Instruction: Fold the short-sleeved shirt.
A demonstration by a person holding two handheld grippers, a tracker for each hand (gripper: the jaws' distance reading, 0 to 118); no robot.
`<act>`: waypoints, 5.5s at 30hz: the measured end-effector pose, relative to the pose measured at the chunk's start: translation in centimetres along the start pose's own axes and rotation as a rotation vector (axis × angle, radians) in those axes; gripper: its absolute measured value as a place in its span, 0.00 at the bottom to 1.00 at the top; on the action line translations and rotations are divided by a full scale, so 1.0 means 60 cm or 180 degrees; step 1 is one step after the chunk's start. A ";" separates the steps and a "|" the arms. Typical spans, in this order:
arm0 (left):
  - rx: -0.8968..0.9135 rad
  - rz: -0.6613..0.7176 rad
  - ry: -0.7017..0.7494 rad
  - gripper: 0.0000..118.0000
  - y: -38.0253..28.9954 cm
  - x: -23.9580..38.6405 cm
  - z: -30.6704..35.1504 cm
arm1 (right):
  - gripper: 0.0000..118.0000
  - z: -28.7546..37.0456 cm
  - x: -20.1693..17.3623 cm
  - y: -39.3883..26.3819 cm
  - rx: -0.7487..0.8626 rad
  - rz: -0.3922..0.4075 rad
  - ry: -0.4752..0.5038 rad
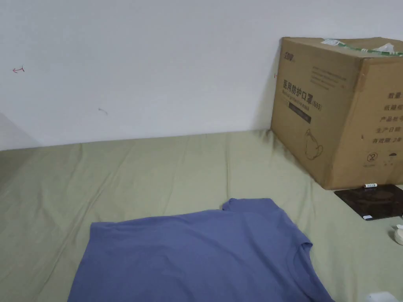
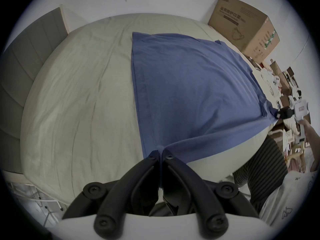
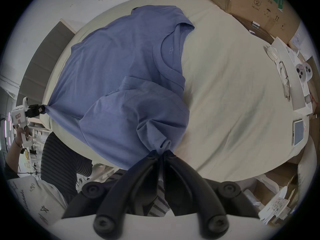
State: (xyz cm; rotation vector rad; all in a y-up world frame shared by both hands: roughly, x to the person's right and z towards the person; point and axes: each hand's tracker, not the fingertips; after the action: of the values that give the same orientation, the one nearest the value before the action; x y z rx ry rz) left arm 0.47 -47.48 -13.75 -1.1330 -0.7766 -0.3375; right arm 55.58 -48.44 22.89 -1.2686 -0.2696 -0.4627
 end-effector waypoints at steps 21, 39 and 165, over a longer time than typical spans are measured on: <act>0.1902 0.0579 -0.0355 0.62 0.040 0.123 0.178 | 0.73 0.165 -0.155 0.017 0.2261 -0.0313 0.0381; 0.1555 0.0353 -0.0096 0.00 0.084 0.133 0.198 | 0.01 0.155 -0.272 0.008 0.3138 0.0045 0.0327; -0.0114 0.1072 0.0374 0.96 0.134 0.006 -0.158 | 0.02 0.123 -0.242 0.028 0.3068 0.0088 0.0383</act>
State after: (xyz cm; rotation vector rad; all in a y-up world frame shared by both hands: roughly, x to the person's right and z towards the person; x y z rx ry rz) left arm 9.20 -52.67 -20.88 -1.2429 -0.4673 -0.1336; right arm 44.08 -38.31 17.13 -0.3022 -0.3168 -0.3131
